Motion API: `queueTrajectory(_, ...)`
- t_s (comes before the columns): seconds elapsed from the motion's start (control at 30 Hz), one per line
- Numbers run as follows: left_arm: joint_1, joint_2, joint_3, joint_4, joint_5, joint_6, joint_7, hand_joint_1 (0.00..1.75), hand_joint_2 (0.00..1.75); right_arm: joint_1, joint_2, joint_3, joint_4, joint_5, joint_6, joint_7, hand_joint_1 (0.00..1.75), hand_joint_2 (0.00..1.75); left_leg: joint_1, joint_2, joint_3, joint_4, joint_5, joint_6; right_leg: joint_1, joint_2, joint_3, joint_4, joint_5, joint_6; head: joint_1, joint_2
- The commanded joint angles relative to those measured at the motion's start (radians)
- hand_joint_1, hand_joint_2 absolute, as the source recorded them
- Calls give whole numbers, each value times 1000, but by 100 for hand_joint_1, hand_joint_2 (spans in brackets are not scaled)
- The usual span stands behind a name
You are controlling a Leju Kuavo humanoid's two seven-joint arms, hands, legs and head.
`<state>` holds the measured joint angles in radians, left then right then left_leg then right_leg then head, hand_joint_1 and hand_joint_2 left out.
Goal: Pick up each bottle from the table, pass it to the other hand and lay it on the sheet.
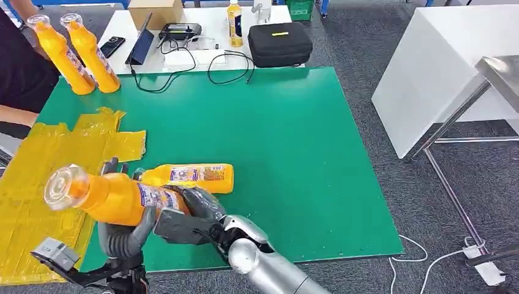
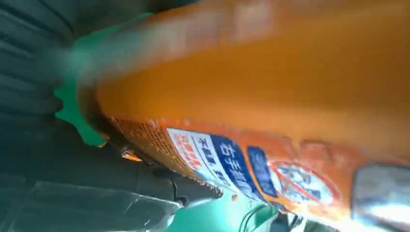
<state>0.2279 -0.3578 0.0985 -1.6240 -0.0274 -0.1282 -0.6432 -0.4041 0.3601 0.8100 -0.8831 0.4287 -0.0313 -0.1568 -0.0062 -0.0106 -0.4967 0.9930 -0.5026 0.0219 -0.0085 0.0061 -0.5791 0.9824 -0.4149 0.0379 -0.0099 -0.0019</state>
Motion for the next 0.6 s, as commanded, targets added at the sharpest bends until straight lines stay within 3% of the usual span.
queueTrajectory(0.03, 8, 9, 71, 11, 31, -22, 3, 0, 175, 7, -11, 284, 68, -17, -15, -8, 175, 175, 1, 2, 4, -3, -1, -2, 1, 1, 4, -3, 0, -1, 0, 0)
queueTrajectory(0.3, 18, 9, 97, 15, 81, -44, -3, 0, 175, 11, -11, 369, 81, -21, 6, -12, 175, 175, 1, -1, 2, -2, 0, -1, 1, -2, 2, -2, -1, -1, 0, 0)
queueTrajectory(0.33, 18, 9, 101, 18, 93, -49, -2, 40, 175, 11, -11, 370, 82, -24, 3, -10, 175, 175, 1, -1, 4, -3, 0, -2, 2, -2, 3, -3, -1, -1, 0, 0)
queueTrajectory(0.37, 18, 9, 104, 19, 95, -60, -8, 175, 175, 9, -11, 370, 86, -33, -5, -7, 175, 175, 1, -1, 3, -3, 0, -2, 1, -2, 3, -3, -1, -1, 0, 0)
queueTrajectory(0.6, 19, 9, 90, 24, 97, -64, -21, 175, 175, 10, -11, 324, 116, -34, -36, -10, 175, 175, 0, -1, 2, -2, 0, -1, 1, -2, 2, -2, 0, -1, 0, 0)
